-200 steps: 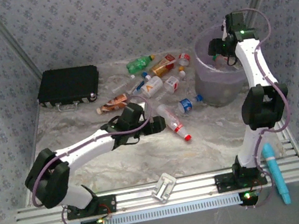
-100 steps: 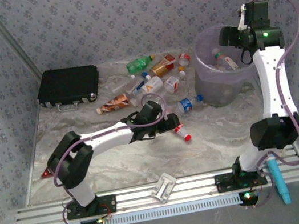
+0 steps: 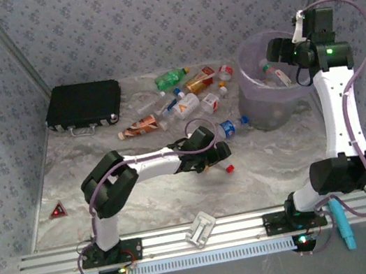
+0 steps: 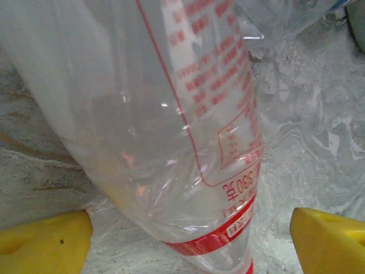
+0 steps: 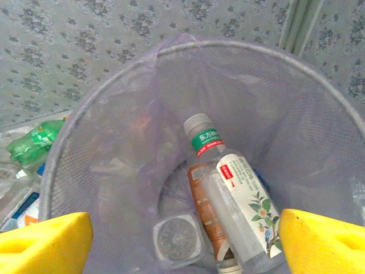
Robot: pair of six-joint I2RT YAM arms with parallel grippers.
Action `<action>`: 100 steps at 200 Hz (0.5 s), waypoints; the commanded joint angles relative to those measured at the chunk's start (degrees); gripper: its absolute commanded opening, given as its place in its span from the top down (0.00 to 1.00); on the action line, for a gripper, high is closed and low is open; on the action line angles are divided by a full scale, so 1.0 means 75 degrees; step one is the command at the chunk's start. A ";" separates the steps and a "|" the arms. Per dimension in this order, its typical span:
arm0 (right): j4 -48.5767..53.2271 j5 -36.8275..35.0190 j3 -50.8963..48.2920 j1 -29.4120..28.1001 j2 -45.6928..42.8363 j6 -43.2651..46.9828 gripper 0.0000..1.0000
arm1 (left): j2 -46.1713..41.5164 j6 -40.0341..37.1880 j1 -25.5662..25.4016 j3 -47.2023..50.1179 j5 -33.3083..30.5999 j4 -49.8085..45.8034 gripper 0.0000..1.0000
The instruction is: Put the plastic bottles in the bin
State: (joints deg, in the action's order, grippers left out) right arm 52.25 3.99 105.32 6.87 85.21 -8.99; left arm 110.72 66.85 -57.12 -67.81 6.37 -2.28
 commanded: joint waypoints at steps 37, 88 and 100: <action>-0.0508 0.1142 -0.0481 -0.0082 -0.0839 -0.0309 0.14 | 0.0250 0.0194 -0.0012 -0.0170 -0.0223 -0.0007 0.31; -0.0312 0.1943 -0.0738 -0.0185 -0.1343 -0.0444 0.14 | -0.0045 -0.0272 -0.0013 -0.0107 -0.0501 -0.0316 0.43; -0.0313 0.2068 -0.0991 -0.0337 -0.1673 -0.0447 0.14 | -0.0170 -0.0454 0.0000 -0.0027 -0.0532 -0.0328 0.45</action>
State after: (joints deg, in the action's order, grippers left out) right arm 49.08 15.16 100.09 5.98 76.84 -11.29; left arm 111.55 66.63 -57.01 -68.12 4.10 -3.01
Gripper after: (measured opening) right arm 0.865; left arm 0.569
